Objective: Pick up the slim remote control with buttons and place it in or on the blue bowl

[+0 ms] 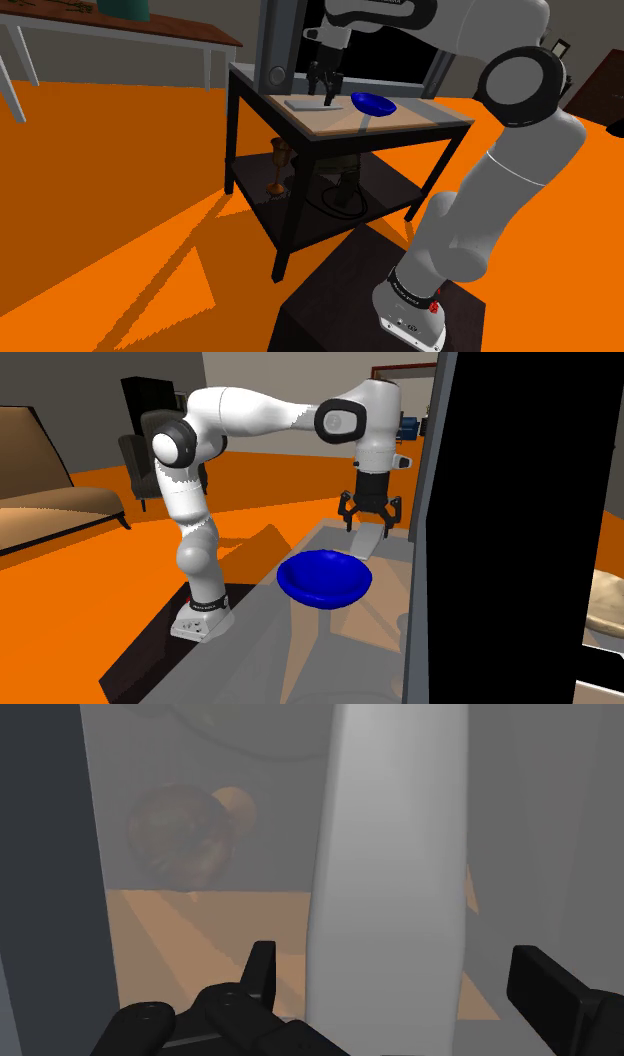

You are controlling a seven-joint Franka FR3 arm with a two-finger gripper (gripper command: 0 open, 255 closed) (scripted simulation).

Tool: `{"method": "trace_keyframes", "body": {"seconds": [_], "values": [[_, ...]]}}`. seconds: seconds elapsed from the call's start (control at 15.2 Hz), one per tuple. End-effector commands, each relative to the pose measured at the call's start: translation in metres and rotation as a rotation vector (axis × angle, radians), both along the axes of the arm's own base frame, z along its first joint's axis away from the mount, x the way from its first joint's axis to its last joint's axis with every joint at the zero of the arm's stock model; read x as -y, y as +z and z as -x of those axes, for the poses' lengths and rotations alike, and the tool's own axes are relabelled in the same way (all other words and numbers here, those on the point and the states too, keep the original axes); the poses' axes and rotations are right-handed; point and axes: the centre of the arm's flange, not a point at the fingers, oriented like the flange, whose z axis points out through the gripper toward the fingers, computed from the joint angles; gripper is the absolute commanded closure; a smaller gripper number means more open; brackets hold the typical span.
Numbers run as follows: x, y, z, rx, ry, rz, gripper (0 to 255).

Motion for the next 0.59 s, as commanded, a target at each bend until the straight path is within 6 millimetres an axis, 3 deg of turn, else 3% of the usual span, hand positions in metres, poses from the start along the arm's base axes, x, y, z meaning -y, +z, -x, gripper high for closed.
{"method": "trace_keyframes", "body": {"seconds": [0.0,0.07,0.53], "values": [[-0.0013,-0.0107,0.0,0.0,0.002,0.0,0],[-0.0014,-0.0191,0.0,0.0,0.002,0.0,0],[-0.0014,-0.0191,0.0,0.0,0.002,0.0,0]]}}
